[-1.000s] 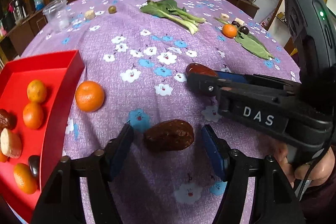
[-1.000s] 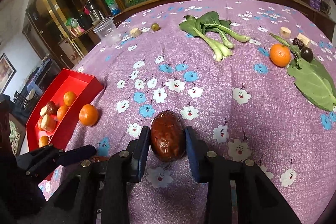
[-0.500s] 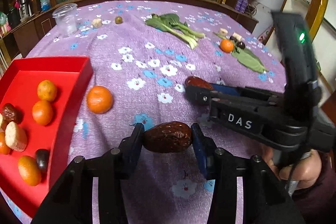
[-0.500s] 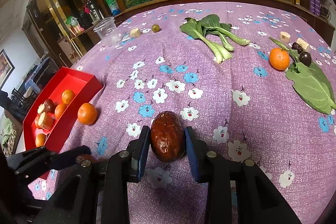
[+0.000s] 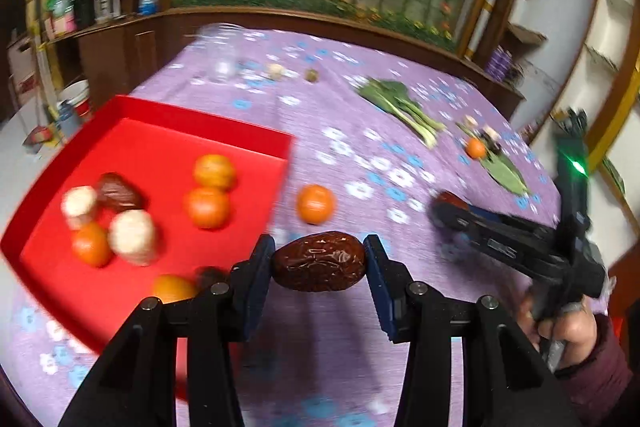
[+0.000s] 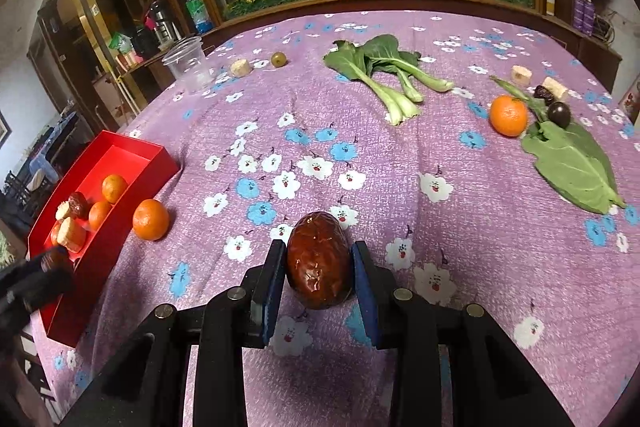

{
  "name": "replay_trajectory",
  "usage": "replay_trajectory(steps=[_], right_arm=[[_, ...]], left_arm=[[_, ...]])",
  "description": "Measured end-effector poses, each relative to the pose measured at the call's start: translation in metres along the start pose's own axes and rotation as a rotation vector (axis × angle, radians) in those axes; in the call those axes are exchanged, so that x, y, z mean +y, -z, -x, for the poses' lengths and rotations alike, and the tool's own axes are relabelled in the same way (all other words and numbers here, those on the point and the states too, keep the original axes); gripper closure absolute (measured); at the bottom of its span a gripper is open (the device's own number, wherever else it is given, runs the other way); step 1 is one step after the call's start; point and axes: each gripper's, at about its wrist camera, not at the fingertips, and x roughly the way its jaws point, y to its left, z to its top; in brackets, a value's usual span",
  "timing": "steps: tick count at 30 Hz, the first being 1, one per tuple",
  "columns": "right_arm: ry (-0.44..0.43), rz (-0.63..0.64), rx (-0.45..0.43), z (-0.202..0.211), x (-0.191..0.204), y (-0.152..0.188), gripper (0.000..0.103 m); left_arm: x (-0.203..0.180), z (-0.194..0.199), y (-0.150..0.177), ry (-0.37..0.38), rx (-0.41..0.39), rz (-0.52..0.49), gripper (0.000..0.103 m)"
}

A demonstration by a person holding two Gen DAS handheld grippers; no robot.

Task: Organize fruits
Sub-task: 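Carry both dates over the red tray and open both grippers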

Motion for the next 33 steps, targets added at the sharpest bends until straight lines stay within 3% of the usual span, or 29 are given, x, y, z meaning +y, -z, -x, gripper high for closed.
replay_trajectory(steps=[6,13,24,33], right_arm=[[-0.041,0.042,-0.027,0.025,0.032,0.003,0.067],[-0.129,0.142,-0.014,0.029,0.096,0.000,0.066],[-0.196,0.274,0.044,0.006,0.177,0.001,0.066],[-0.178,0.302,0.081,-0.022,0.202,-0.011,0.066]], left_arm=[[0.052,0.013,-0.002,-0.041,-0.029,0.127,0.059],[0.096,0.023,0.003,-0.073,-0.050,0.219,0.058],[0.134,0.028,0.008,-0.090,-0.065,0.291,0.058],[0.144,0.025,0.011,-0.086,-0.063,0.305,0.058]])
